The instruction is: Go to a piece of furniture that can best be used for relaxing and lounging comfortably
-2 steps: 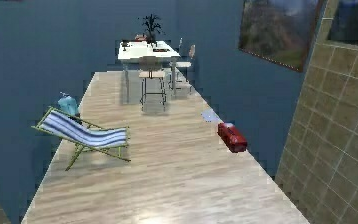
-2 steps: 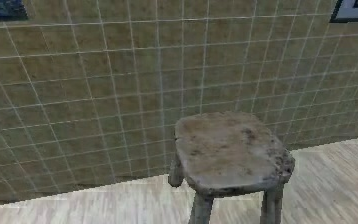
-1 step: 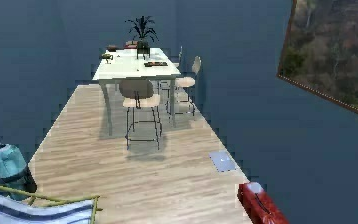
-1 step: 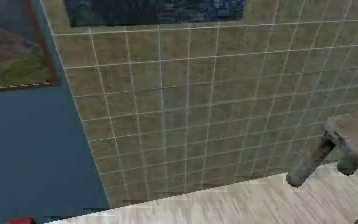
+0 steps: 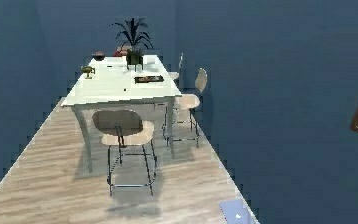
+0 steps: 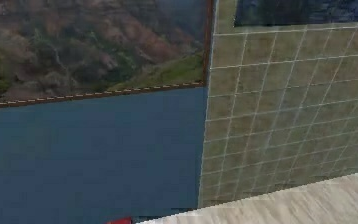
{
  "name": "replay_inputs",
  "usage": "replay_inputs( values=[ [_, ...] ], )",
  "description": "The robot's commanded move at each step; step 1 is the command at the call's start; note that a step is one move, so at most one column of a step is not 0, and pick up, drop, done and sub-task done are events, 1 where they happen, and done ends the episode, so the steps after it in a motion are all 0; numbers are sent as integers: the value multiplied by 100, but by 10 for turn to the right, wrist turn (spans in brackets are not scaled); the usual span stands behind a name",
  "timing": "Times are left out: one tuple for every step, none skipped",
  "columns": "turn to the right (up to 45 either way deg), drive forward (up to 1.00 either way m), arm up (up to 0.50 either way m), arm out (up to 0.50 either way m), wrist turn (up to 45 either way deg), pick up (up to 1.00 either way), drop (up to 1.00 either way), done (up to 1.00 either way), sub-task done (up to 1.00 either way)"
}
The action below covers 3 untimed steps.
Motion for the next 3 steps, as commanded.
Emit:
replay_inputs(
  values=[
    [-90,0,0,0,0,0,0,0,0],
    [0,50,0,0,0,0,0,0,0],
    [-90,0,0,0,0,0,0,0,0]
  ],
)
